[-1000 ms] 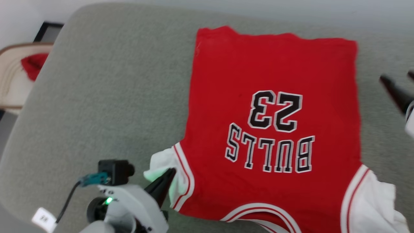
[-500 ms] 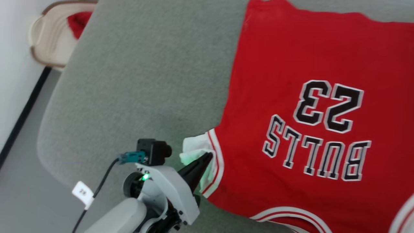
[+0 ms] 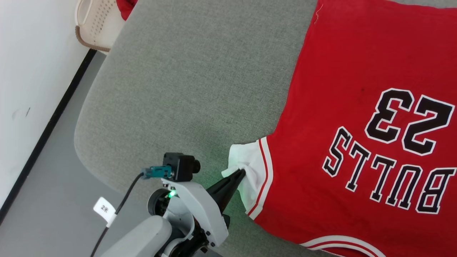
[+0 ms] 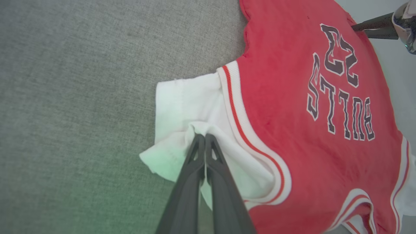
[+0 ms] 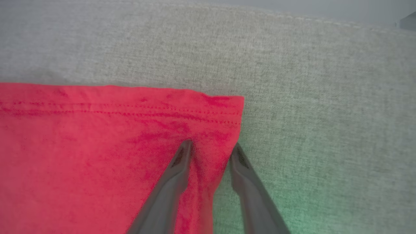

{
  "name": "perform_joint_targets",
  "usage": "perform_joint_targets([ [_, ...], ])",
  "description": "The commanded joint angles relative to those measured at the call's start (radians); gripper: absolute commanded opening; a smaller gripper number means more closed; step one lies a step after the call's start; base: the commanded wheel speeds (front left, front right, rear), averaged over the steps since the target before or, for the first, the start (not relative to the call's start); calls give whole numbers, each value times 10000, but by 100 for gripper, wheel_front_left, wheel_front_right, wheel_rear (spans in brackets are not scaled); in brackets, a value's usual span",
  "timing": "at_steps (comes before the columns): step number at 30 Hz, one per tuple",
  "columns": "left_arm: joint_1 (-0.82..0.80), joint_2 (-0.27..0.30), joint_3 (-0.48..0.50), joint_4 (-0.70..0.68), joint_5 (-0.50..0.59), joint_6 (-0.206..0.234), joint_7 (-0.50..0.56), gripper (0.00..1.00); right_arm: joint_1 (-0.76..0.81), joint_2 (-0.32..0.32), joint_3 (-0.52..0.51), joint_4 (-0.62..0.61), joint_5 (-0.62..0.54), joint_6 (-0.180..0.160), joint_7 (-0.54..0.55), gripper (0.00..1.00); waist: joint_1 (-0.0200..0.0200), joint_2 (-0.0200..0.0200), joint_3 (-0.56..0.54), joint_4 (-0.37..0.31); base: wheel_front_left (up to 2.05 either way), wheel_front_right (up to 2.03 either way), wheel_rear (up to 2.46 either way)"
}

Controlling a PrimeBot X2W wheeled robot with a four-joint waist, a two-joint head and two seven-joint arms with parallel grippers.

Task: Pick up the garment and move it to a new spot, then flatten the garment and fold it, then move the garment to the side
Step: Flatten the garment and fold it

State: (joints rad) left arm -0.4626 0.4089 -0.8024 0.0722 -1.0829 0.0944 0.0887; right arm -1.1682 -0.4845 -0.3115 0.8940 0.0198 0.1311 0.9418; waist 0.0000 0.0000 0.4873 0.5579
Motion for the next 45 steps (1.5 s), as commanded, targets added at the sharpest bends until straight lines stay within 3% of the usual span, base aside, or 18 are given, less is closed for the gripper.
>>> perform_joint_targets([
  [1,-92,-39,25,44,-97,-50,-22,0,658,378,-108,508,-161,-7,219,0,0,0,40,21,0,0,0],
  [7,-18,22,151,260,-166,-78,-161,0,484,848,-404,270,-696,0,132,0,0,0,-127,-300,0,0,0],
  [12,127,195,279,423,-212,-71,-259,0,679,1030,465,-102,-225,0,-87,0,0,0,-485,-811,0,0,0],
  [20,407,577,481,568,-318,71,-334,0,2136,551,2524,-1744,2221,-5,-185,0,0,0,-1269,-1781,0,0,0],
  [25,631,850,574,505,-354,252,-307,0,3736,69,3153,-3498,3827,-5,-132,0,0,0,-1771,-2317,0,0,0],
  [32,1047,1281,713,196,-437,540,-301,0,6208,-62,2872,-5791,5093,-5,-3,0,0,0,-2317,-2968,0,0,0],
  [45,1675,1796,915,-463,-591,1007,-333,0,10069,1187,1396,-8636,5243,-5,347,0,0,0,-2809,-3741,0,0,0],
])
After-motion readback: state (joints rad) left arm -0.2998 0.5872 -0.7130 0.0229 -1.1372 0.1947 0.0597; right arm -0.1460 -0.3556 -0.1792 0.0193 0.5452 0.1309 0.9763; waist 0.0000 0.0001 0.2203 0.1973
